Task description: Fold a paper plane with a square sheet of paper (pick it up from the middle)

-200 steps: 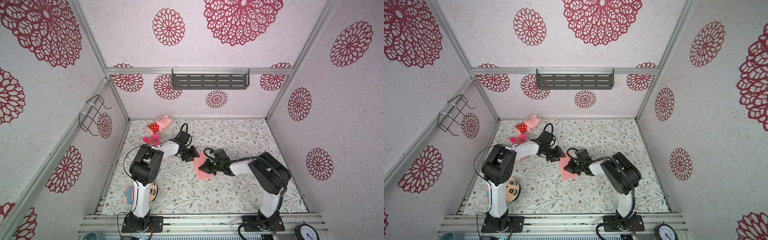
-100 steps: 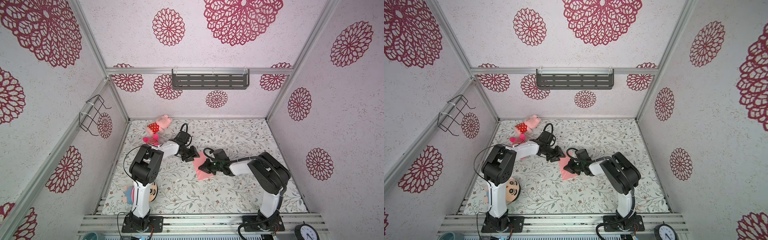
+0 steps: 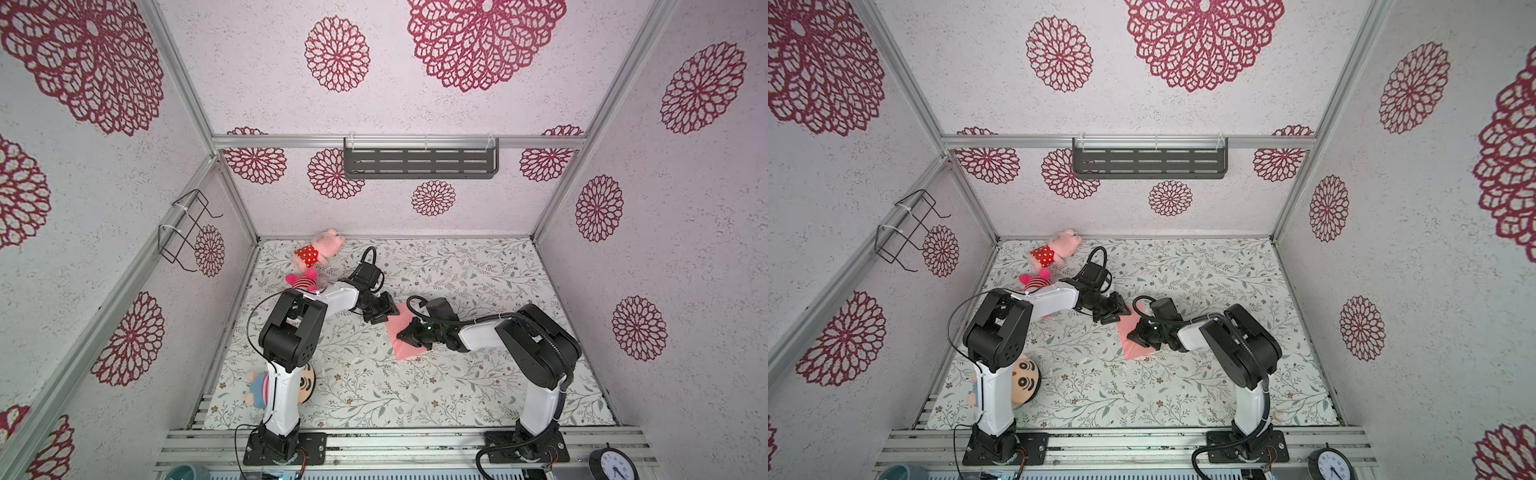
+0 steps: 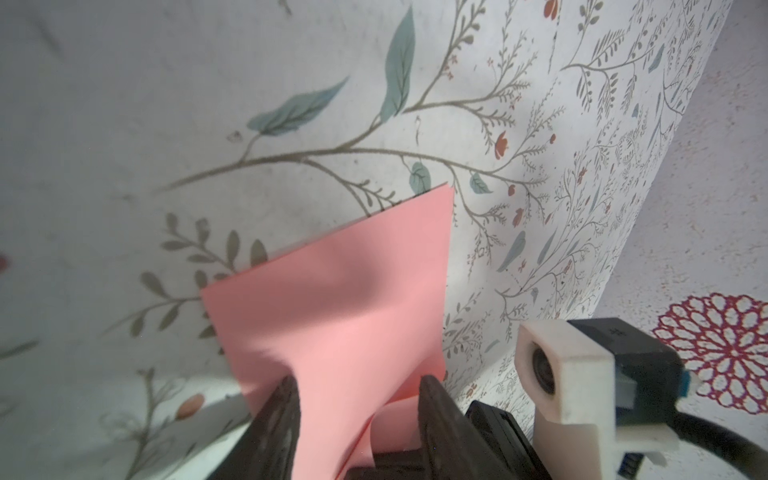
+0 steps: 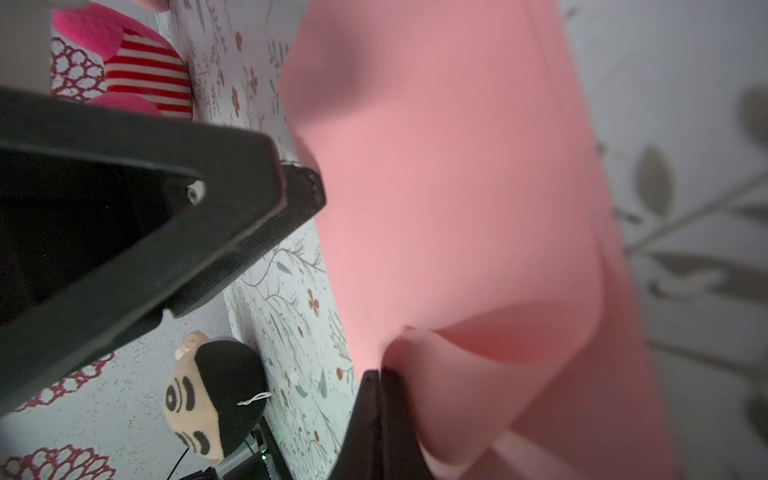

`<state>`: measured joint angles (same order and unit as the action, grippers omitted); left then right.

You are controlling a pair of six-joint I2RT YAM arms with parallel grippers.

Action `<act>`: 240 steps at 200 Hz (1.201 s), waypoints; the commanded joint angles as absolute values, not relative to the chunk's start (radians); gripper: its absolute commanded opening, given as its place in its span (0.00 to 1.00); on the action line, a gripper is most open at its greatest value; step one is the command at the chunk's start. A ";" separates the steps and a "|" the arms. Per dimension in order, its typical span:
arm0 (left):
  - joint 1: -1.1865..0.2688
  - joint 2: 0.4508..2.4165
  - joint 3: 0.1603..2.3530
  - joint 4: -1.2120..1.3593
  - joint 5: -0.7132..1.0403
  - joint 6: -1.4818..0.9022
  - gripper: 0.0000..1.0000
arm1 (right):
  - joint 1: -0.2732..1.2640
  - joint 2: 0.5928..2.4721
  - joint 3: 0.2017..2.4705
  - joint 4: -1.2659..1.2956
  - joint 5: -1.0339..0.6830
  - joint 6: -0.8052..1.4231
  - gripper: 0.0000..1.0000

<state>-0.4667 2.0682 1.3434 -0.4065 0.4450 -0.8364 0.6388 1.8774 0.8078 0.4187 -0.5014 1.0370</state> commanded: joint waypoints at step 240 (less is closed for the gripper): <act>-0.437 2.016 1.339 -0.480 0.407 -0.840 0.51 | 0.643 1.871 0.782 0.356 -0.449 1.026 0.16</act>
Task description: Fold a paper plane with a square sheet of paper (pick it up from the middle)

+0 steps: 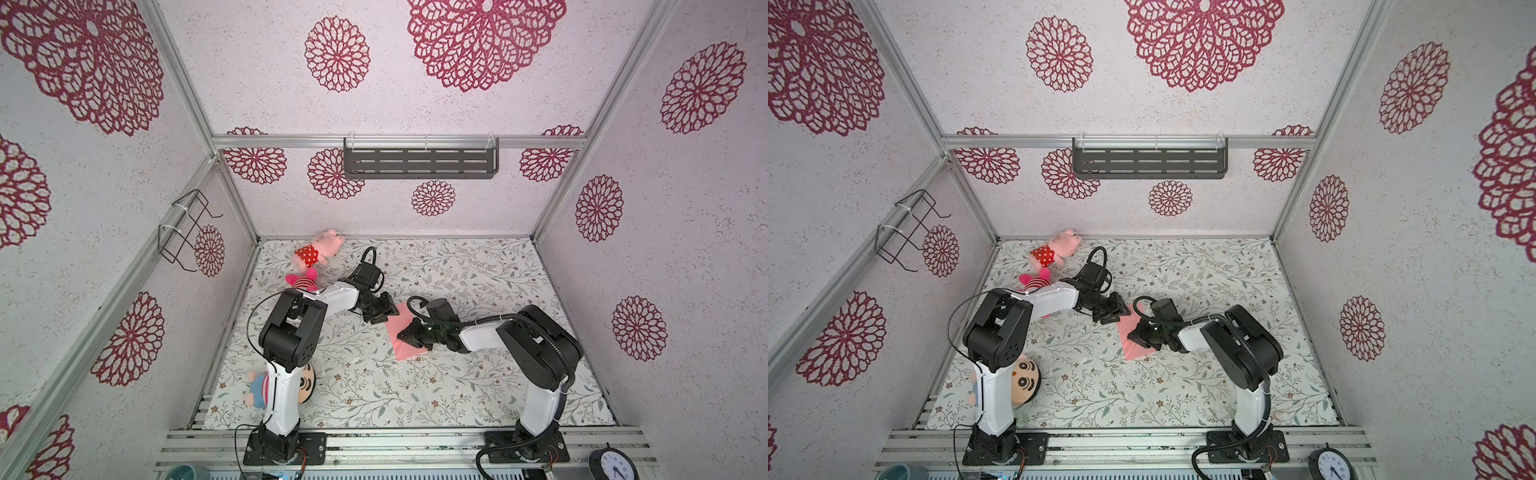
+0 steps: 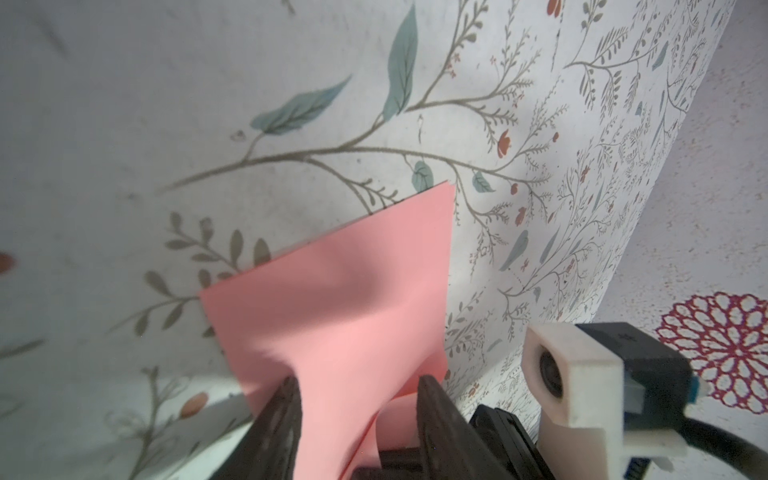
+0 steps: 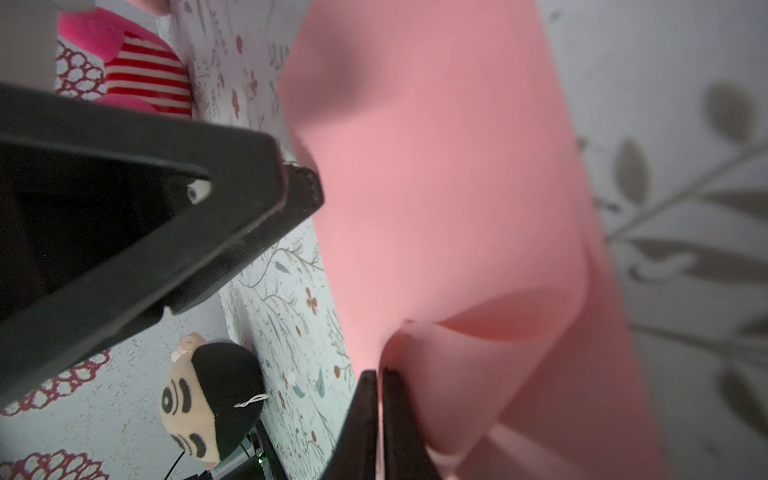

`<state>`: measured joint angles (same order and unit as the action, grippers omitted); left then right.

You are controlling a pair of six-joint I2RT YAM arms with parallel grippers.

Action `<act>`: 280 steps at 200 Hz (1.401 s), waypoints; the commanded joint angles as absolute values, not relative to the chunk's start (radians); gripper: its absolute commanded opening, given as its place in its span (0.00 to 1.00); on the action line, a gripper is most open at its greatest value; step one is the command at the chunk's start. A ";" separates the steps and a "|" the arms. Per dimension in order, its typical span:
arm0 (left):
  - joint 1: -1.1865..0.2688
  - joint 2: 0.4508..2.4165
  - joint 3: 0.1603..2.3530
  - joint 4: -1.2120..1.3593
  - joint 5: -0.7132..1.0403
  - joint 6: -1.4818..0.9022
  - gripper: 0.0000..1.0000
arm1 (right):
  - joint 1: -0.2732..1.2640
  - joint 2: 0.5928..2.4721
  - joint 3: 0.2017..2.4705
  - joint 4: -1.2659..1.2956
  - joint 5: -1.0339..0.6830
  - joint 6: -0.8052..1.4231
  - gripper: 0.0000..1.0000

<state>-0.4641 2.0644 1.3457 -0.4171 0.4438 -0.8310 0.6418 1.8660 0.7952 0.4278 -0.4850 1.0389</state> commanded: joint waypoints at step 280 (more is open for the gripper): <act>-0.551 1.954 1.227 -0.503 0.439 -0.749 0.00 | 0.647 1.887 0.784 0.271 -0.417 1.022 0.04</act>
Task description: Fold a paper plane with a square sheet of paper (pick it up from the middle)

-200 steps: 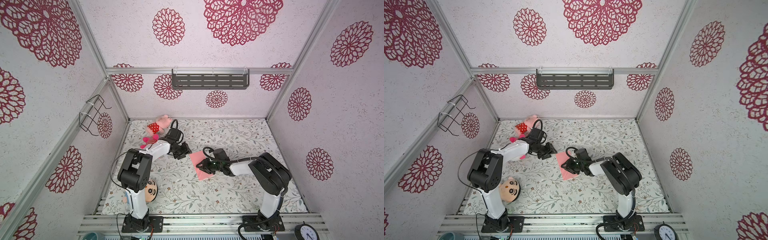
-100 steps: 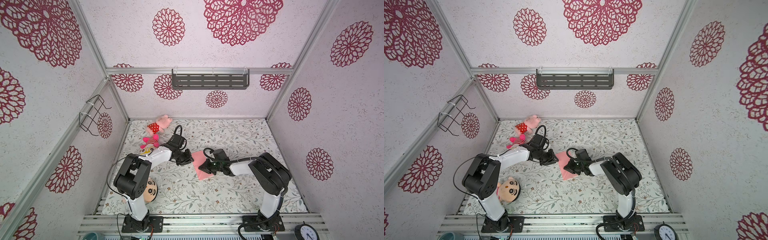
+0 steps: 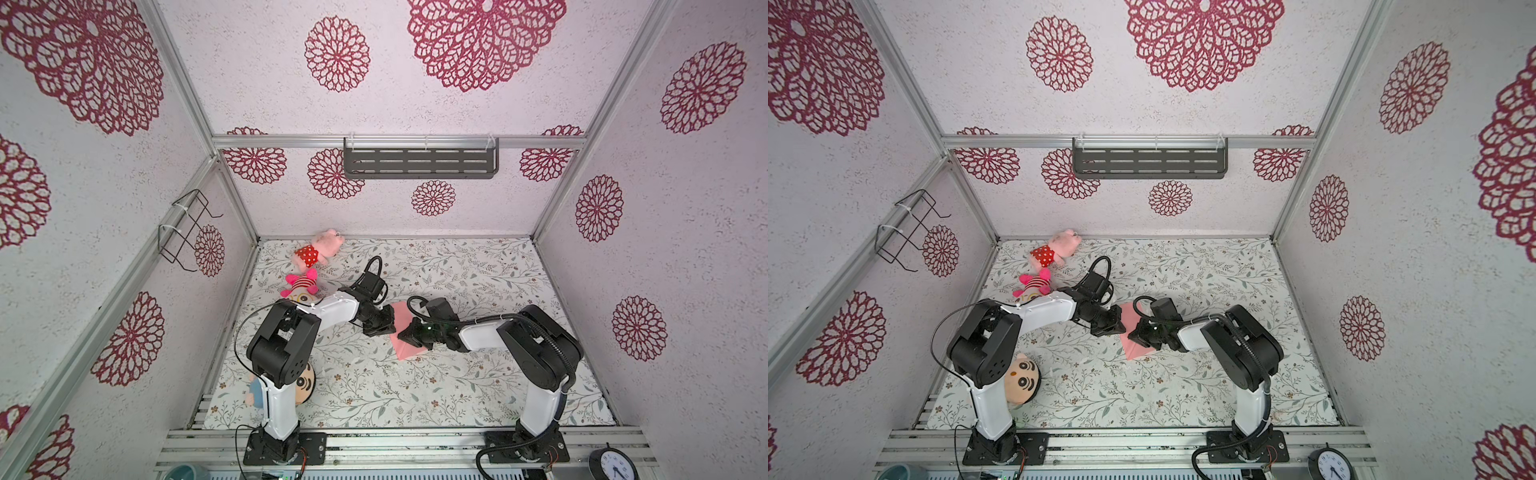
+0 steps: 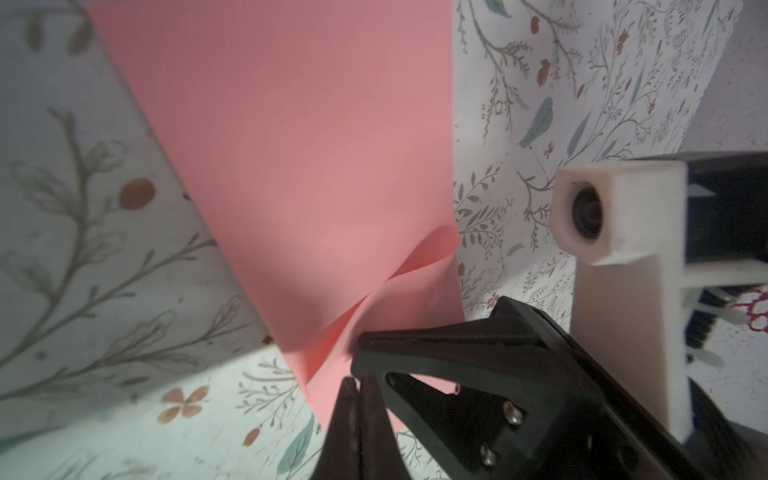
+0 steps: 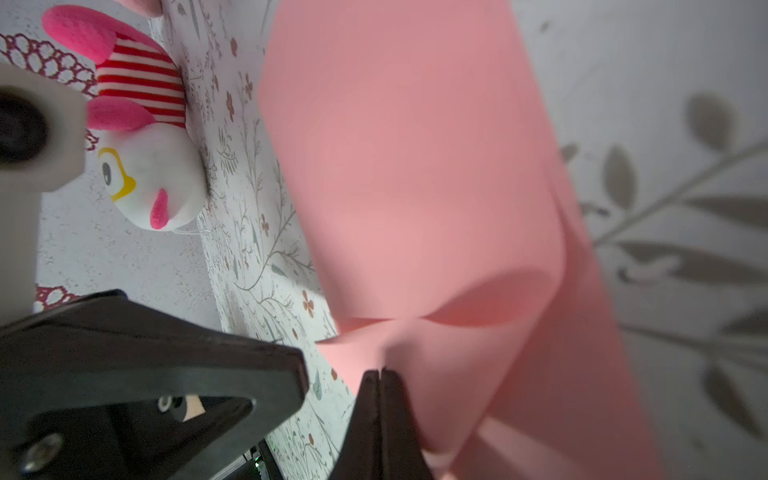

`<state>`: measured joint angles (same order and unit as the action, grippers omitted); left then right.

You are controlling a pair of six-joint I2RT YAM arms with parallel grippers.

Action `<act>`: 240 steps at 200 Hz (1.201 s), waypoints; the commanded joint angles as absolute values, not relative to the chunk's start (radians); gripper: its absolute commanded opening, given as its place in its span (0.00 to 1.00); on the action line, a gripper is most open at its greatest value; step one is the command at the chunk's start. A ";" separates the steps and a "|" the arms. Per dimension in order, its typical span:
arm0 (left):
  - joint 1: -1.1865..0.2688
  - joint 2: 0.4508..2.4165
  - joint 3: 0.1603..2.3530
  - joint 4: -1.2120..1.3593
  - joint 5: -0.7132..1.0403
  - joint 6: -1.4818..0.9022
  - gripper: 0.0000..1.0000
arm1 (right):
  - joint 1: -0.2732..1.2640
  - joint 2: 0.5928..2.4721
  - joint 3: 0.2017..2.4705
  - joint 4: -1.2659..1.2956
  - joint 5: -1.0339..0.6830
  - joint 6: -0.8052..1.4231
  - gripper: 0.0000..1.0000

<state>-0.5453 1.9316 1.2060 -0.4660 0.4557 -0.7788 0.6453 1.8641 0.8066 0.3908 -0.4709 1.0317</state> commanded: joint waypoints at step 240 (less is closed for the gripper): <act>-0.561 2.051 1.249 -0.629 0.314 -0.713 0.00 | 0.617 1.636 0.719 0.275 -0.374 0.854 0.06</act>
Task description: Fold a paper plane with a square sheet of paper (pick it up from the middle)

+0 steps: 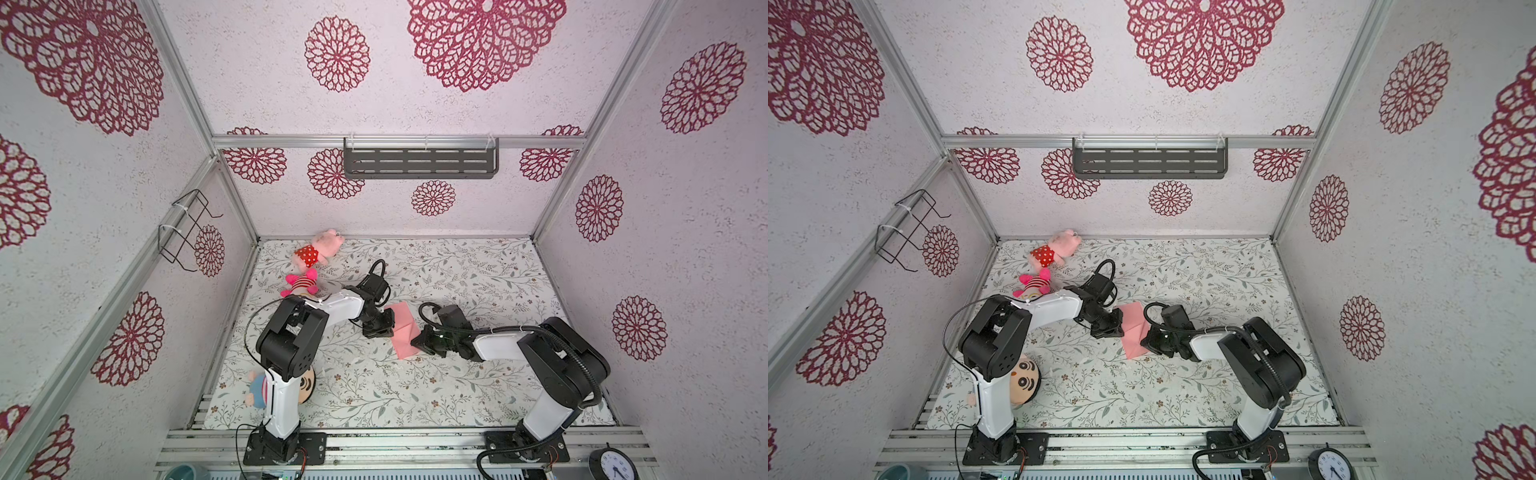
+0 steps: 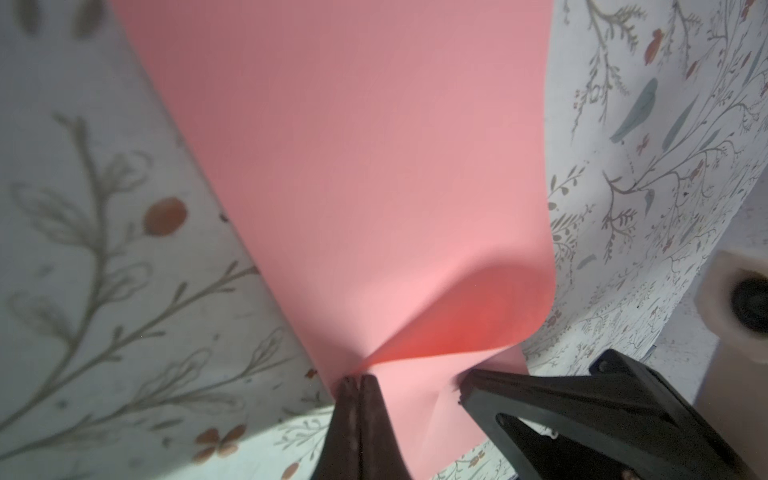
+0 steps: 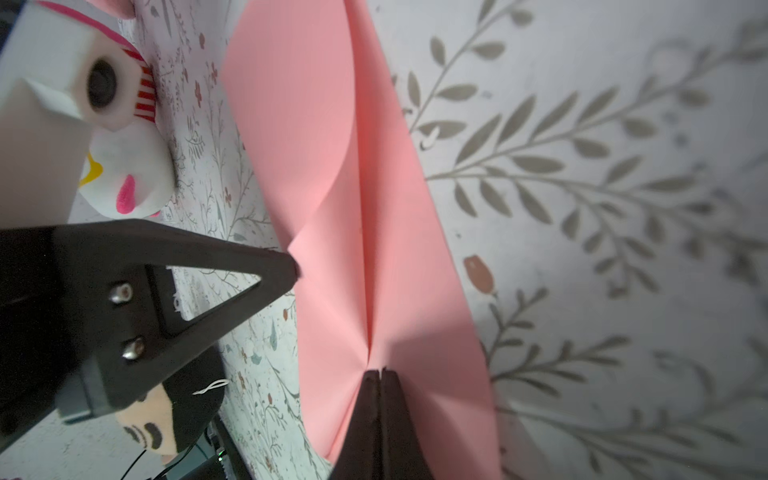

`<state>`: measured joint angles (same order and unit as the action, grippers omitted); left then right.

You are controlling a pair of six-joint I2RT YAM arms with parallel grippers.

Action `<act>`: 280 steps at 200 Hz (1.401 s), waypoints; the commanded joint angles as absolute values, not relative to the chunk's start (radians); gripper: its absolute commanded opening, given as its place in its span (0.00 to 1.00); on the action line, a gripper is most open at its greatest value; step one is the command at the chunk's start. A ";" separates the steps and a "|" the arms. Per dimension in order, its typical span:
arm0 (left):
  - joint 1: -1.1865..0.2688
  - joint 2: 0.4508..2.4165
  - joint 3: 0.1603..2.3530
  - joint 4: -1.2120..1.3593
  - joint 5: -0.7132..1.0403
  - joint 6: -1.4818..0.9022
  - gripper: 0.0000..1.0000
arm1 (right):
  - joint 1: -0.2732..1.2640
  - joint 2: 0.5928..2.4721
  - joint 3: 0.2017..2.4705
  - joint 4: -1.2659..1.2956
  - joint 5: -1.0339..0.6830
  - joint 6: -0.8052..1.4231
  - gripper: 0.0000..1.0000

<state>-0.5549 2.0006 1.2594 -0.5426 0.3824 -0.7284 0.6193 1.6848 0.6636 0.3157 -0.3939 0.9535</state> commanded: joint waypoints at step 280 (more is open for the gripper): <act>-0.575 2.077 1.290 -0.695 0.293 -0.684 0.00 | 0.601 1.835 0.986 0.041 -0.379 0.627 0.06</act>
